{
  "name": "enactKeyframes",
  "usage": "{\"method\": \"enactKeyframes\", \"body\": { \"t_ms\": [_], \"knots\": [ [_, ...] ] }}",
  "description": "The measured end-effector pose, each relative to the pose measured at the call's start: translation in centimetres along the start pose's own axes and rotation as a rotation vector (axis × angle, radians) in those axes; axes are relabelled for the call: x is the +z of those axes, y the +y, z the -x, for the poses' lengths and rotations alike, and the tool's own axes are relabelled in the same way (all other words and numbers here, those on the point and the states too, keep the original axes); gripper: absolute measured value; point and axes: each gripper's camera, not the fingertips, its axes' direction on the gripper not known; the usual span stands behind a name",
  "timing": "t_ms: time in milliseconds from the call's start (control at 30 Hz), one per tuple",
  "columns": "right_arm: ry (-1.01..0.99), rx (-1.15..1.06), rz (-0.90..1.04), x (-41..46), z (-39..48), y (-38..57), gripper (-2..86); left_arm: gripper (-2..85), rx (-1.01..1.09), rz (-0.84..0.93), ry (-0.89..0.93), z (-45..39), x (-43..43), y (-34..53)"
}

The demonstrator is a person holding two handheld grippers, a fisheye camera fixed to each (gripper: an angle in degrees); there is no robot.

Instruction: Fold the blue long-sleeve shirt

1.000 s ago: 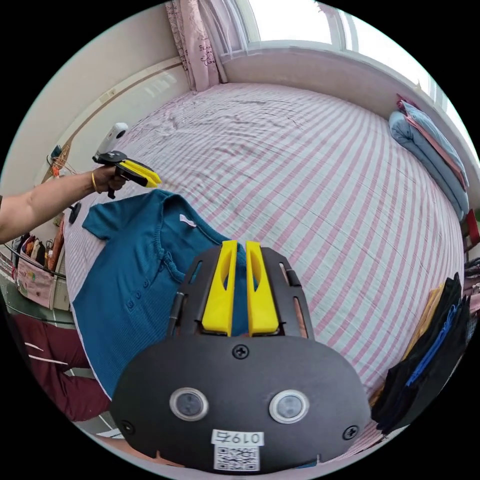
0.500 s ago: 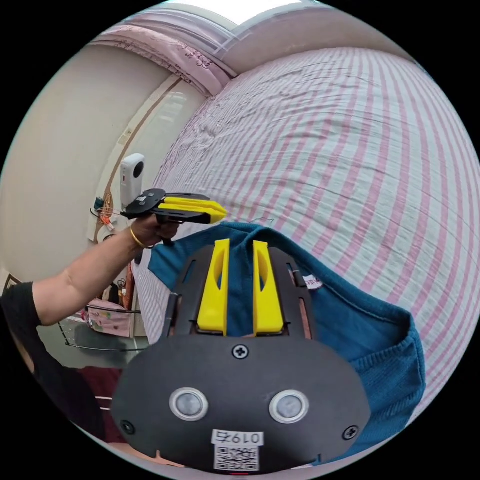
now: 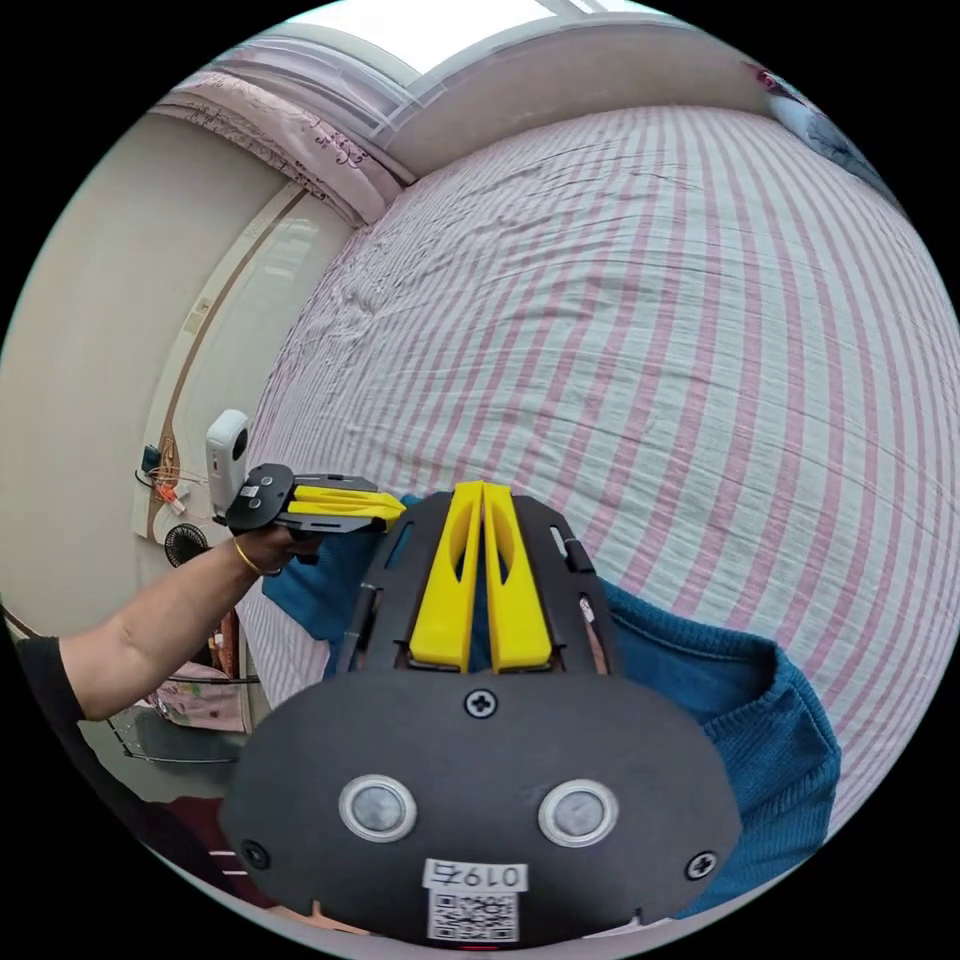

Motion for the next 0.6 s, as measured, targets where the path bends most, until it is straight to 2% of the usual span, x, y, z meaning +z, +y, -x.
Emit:
{"method": "enactKeyframes", "body": {
  "t_ms": [100,233,467,600],
  "knots": [
    [-0.076,0.003,0.044,0.0,-0.3,-0.8,0.5,0.6,-0.026,-0.023,0.008,0.2,-0.2,0.0],
    [-0.091,0.014,0.089,0.3,-0.2,-0.5,8.2,0.6,-0.021,-0.029,0.006,0.2,-0.2,0.2],
    [-0.138,0.090,0.120,2.3,-0.1,-0.7,6.6,0.7,-0.014,-0.040,0.015,0.5,-0.5,0.3],
    [-0.056,0.083,0.131,3.1,0.9,-2.0,0.7,0.6,-0.007,-0.032,0.007,0.6,-0.3,0.2]
  ]
}}
